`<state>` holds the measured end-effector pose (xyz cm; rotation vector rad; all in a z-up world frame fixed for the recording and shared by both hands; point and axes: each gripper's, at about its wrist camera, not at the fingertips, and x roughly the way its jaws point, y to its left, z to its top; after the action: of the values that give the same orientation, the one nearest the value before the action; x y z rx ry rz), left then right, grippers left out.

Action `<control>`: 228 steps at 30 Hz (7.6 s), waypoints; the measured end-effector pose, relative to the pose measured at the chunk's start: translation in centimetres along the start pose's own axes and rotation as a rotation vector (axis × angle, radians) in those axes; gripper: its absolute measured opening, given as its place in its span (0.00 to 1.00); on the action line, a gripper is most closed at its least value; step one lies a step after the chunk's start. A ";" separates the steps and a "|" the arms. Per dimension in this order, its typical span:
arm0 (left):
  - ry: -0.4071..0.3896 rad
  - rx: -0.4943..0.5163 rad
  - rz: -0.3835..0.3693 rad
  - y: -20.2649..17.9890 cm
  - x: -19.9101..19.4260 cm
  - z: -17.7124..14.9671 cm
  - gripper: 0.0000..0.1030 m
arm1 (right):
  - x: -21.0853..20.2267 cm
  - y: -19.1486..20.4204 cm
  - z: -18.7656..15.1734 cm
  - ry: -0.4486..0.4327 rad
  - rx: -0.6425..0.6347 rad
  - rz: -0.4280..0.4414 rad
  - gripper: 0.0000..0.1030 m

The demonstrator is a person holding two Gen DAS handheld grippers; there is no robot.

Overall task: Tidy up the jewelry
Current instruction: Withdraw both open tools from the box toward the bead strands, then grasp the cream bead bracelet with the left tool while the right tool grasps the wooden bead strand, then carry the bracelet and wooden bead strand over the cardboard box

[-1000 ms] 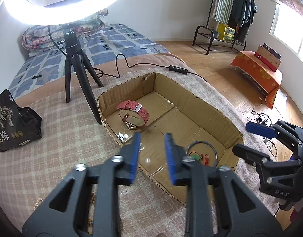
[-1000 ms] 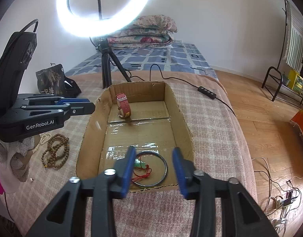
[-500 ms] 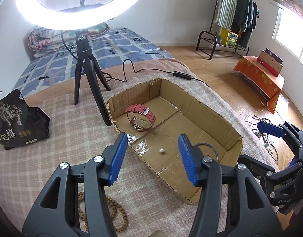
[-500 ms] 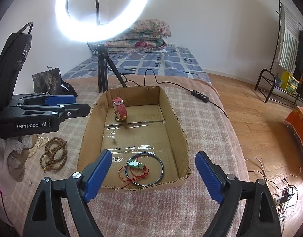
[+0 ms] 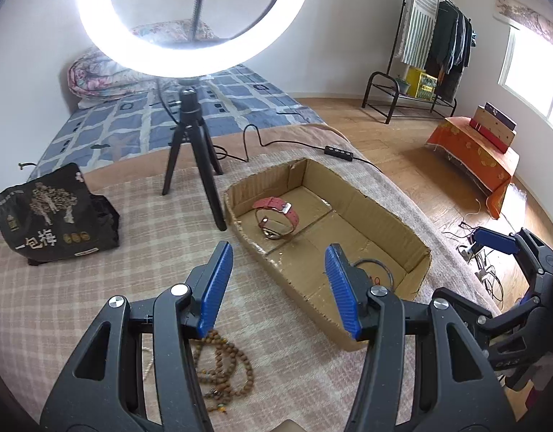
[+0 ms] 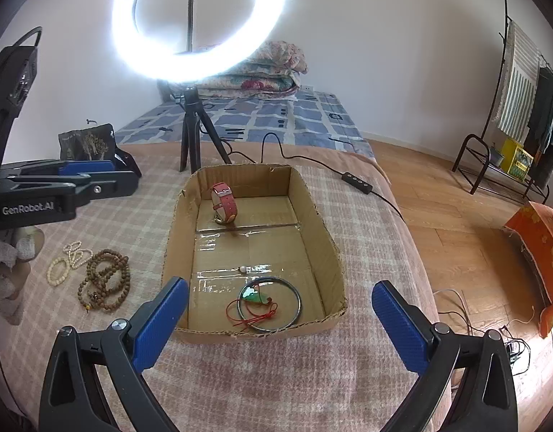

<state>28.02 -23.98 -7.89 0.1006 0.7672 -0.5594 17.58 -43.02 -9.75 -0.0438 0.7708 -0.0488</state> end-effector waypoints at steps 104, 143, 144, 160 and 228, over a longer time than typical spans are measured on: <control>0.210 -0.188 0.202 17.9 0.7 -16.5 0.05 | 14.6 20.3 -0.6 0.335 -0.170 0.240 0.05; -0.004 -0.131 0.174 11.3 -12.6 -11.3 0.05 | -3.2 15.6 3.5 0.046 -0.096 0.296 0.04; -0.010 -0.130 0.171 11.0 -12.8 -11.1 0.05 | -3.6 15.4 3.5 0.039 -0.093 0.296 0.04; -0.091 -0.094 0.092 5.9 -15.3 -7.8 0.05 | -8.9 10.3 4.8 -0.059 -0.050 0.247 0.04; 0.003 0.022 -0.123 -6.3 2.4 -0.8 0.16 | 8.0 -3.9 8.0 0.030 0.152 0.165 0.33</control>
<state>25.66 -30.21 -9.41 0.0745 0.7742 -0.6848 28.76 -47.18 -9.40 0.1654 0.7961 0.0484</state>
